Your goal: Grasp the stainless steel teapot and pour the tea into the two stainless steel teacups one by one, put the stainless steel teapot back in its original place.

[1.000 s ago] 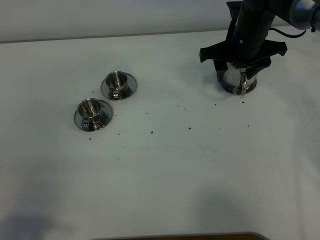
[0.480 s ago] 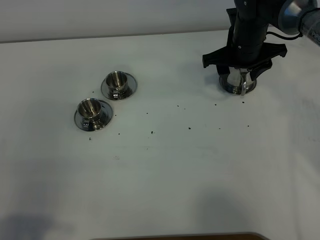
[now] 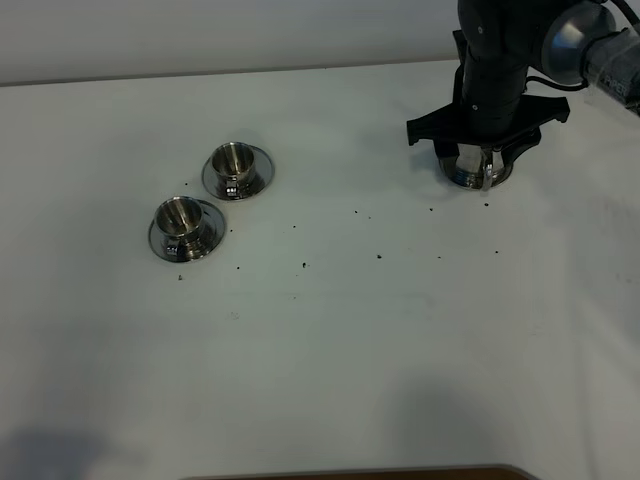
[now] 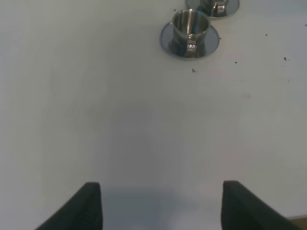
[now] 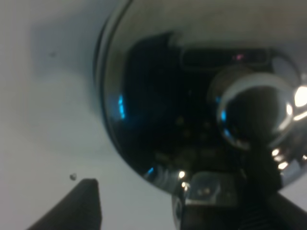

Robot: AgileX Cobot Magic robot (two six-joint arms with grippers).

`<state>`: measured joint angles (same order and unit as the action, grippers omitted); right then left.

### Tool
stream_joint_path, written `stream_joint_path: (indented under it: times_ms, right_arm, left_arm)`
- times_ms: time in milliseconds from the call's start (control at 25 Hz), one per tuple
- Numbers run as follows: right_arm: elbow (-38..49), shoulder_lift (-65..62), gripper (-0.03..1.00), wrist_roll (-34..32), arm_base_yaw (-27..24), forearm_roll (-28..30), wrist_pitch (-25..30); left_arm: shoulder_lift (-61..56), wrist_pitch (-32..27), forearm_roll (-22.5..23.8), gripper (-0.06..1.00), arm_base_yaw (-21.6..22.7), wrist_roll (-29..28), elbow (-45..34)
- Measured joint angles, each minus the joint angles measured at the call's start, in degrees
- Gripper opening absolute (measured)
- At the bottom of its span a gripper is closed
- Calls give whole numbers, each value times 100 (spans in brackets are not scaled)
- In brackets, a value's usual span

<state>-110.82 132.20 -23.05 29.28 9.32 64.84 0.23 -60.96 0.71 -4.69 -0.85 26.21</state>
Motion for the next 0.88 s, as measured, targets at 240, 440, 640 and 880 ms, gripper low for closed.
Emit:
stream_joint_path:
  times_ms: [240,440,640,880]
  right_arm:
    - [-32,65,58,-188,0,162,-90]
    - [-46,65,58,-232,-5,227,-84]
    - [-46,65,58,-242,-34,242,-84]
    - [-46,65,49,-242,-34,277,-84]
  left_arm:
    - [0,0,0,59,0,0,0]
    - [0,0,0,59,0,0,0]
    - [0,0,0,59,0,0,0]
    - [0,0,0,59,0,0,0]
